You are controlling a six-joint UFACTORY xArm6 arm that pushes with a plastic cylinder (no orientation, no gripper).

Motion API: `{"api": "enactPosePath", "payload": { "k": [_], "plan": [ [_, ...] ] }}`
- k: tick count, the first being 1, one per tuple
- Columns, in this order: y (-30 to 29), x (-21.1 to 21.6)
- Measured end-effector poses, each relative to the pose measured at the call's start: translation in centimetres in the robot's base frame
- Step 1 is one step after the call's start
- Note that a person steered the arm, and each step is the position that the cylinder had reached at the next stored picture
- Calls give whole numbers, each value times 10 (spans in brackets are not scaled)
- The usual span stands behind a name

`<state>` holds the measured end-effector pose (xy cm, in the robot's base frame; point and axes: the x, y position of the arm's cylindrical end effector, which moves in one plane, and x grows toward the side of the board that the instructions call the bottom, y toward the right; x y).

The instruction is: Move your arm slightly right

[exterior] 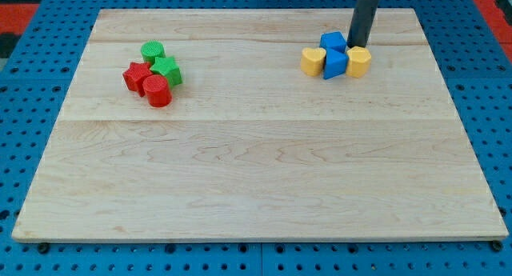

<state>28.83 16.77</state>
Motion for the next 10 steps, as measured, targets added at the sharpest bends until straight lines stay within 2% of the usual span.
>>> {"api": "enactPosePath", "payload": {
  "k": [3,8,9,10],
  "plan": [
    [50,1],
    [65,5],
    [89,-12],
    [81,-52]
  ]
}}
